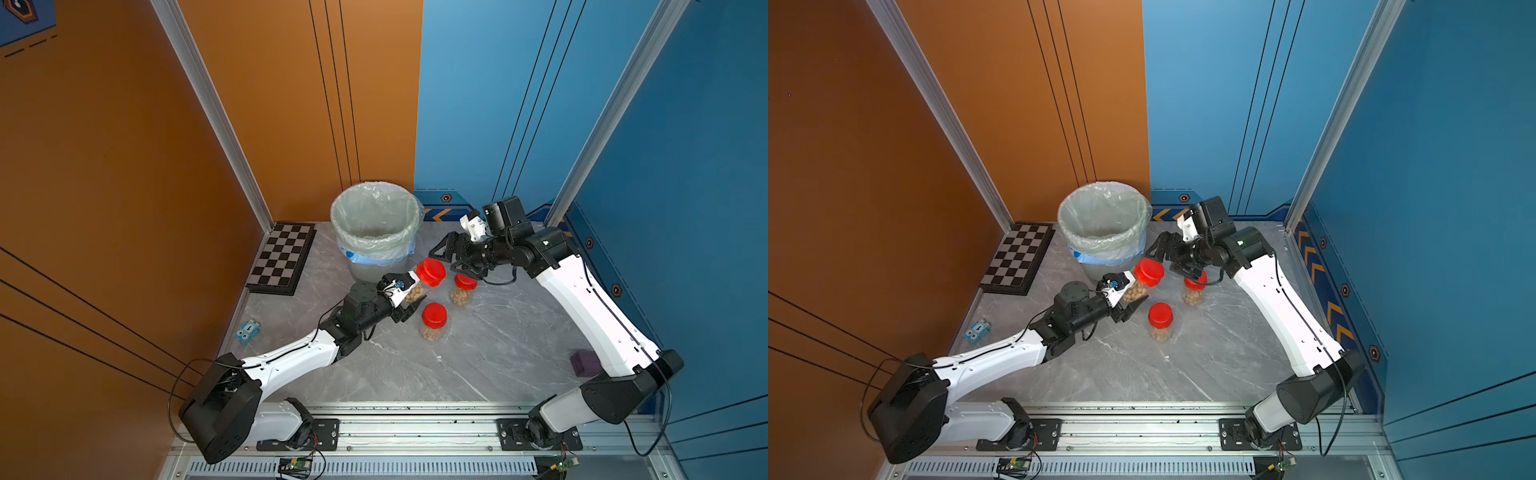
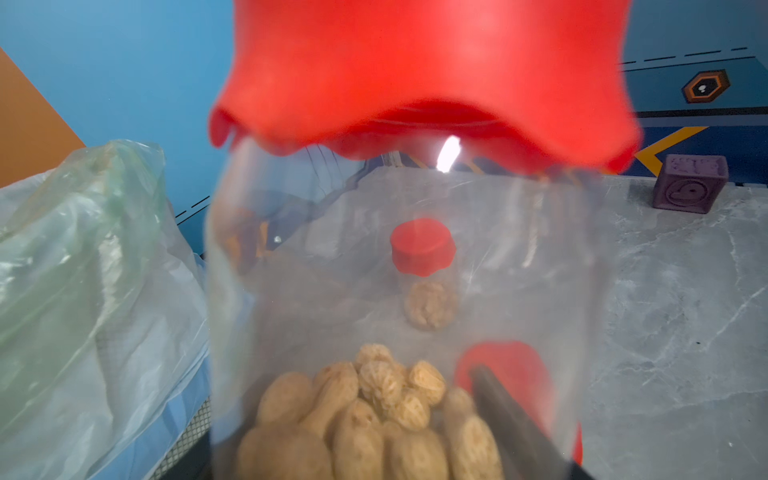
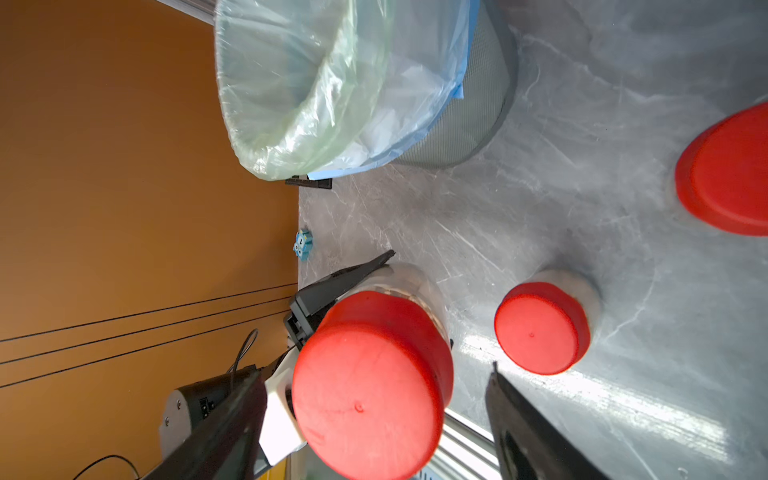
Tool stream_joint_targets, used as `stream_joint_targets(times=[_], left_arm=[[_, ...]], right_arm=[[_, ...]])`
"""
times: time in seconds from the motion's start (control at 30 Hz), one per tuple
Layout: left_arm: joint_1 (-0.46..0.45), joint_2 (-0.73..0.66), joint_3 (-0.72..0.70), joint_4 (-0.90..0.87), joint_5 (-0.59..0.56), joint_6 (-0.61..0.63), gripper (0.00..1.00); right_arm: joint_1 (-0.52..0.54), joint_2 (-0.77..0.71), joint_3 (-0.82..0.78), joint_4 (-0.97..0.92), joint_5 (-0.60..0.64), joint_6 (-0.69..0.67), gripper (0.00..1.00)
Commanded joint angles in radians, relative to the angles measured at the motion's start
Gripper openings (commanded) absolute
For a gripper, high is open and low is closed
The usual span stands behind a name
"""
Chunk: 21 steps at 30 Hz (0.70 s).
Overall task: Empty moldy peanuts from jars
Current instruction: Unscrew the lid from the jar.
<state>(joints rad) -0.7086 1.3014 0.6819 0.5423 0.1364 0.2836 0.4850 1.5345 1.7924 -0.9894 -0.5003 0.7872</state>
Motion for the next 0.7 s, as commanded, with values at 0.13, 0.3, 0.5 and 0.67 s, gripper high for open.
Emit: stream_joint_targets(times=[0.13, 0.3, 0.5, 0.67], left_arm=[[-0.011, -0.019, -0.020, 0.013, -0.040, 0.037, 0.59], [-0.012, -0.019, -0.021, 0.013, -0.036, 0.044, 0.59], [-0.015, -0.022, -0.022, 0.013, -0.044, 0.050, 0.58], [-0.017, -0.018, -0.024, 0.013, -0.039, 0.056, 0.59]], right_arm=[[0.002, 0.030, 0.081, -0.141, -0.046, 0.012, 0.83], [0.010, 0.049, 0.108, -0.174, -0.031, 0.001, 0.84], [0.027, 0.082, 0.139, -0.181, -0.005, -0.005, 0.84], [0.039, 0.109, 0.169, -0.191, 0.005, -0.001, 0.84]])
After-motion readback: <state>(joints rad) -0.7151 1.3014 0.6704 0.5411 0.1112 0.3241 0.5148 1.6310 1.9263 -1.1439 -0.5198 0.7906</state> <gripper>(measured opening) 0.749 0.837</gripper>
